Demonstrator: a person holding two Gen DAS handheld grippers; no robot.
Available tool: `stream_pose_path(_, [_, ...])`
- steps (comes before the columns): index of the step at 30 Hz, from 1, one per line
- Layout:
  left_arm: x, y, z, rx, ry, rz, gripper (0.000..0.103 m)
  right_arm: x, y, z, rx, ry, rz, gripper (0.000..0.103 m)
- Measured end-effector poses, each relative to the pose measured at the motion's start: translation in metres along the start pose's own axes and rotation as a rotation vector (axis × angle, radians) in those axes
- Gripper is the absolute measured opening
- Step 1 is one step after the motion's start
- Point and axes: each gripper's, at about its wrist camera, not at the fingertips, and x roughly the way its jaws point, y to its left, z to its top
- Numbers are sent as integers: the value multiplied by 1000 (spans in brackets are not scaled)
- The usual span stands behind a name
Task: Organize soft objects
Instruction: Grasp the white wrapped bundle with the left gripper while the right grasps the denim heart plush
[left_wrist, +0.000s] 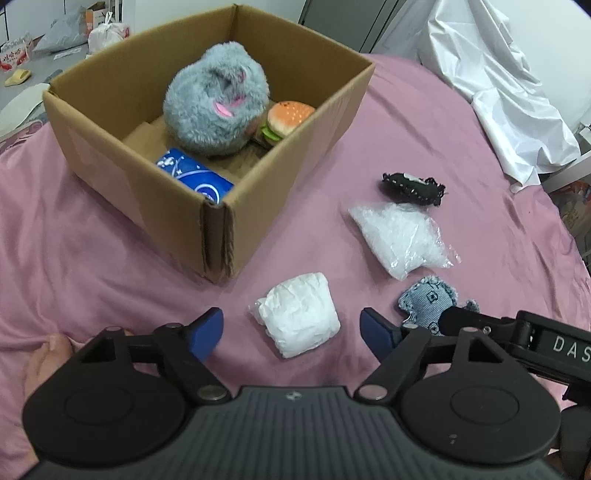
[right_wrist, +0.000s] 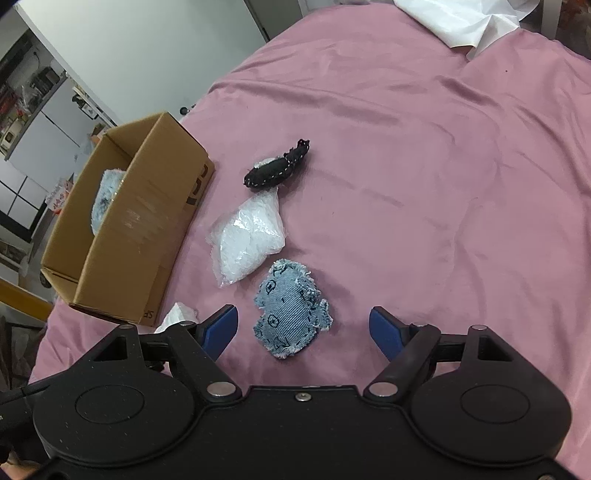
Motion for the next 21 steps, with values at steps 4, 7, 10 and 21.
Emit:
stream_pose_path(4, [7, 3, 0, -17, 31, -17, 58, 4, 1, 1, -6, 5, -6, 76])
stream_pose_path(7, [11, 8, -1, -52, 46, -23, 45, 6, 3, 1, -15, 1, -7, 76])
stream_pose_path(10, [8, 9, -2, -61, 40, -27, 43, 8, 5, 1, -33, -5, -12, 75])
stream_pose_path(21, [-9, 3, -5, -46, 10, -46, 42, 12, 10, 0, -70, 5, 8, 36])
